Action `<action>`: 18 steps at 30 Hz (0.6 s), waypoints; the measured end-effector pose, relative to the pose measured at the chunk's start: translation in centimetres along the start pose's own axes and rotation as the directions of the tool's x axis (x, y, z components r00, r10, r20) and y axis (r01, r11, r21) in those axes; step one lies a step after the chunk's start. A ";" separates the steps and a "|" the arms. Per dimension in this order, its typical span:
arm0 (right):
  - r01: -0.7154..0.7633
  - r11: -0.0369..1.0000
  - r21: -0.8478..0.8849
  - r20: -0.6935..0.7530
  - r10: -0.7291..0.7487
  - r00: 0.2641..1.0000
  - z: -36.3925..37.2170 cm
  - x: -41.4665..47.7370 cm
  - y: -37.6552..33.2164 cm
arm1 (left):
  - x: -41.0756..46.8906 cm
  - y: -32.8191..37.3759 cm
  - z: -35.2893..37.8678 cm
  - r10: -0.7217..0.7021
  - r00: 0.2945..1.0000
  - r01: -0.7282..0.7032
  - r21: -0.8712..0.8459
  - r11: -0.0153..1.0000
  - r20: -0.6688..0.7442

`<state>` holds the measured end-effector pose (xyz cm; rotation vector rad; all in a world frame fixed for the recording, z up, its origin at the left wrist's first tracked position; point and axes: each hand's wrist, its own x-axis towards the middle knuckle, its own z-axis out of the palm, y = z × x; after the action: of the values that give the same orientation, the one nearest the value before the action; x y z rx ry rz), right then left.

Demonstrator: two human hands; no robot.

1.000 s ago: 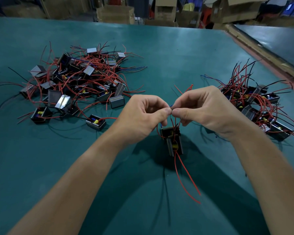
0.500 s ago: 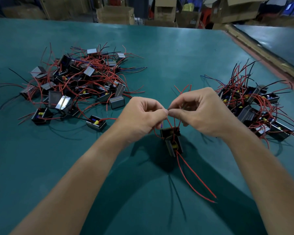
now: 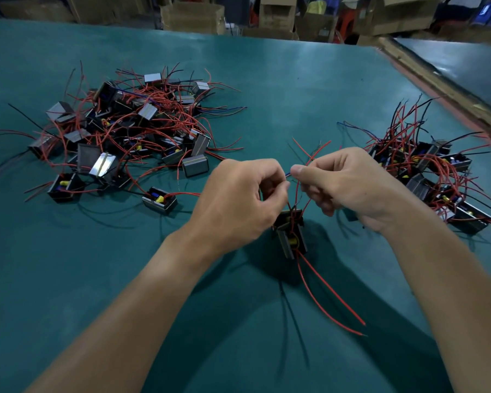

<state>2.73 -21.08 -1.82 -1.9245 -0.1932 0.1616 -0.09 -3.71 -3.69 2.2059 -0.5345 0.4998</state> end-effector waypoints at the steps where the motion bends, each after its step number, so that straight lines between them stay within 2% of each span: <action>1: 0.001 1.000 -0.001 0.011 -0.001 1.000 0.1 0.0 0.0 | 0.0 0.1 0.0 0.007 1.000 -0.007 0.004 1.000 -0.002; 8: -0.008 0.998 0.067 0.105 0.001 0.995 -0.1 -0.3 -0.1 | -0.2 0.3 -0.1 0.042 0.999 -0.042 0.063 0.997 0.001; 14: -0.029 0.996 0.086 0.122 0.018 0.992 -0.2 -0.3 -0.1 | -0.2 0.1 -0.1 0.043 0.999 -0.044 0.073 0.996 0.021; 18: 0.019 0.995 0.093 0.137 -0.032 0.990 -0.3 -0.2 0.0 | -0.2 0.0 0.0 0.011 0.998 -0.011 -0.008 1.000 0.054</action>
<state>2.56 -21.38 -1.68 -1.8197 -0.2977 0.2830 -0.27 -3.67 -3.82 2.2153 -0.5767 0.4444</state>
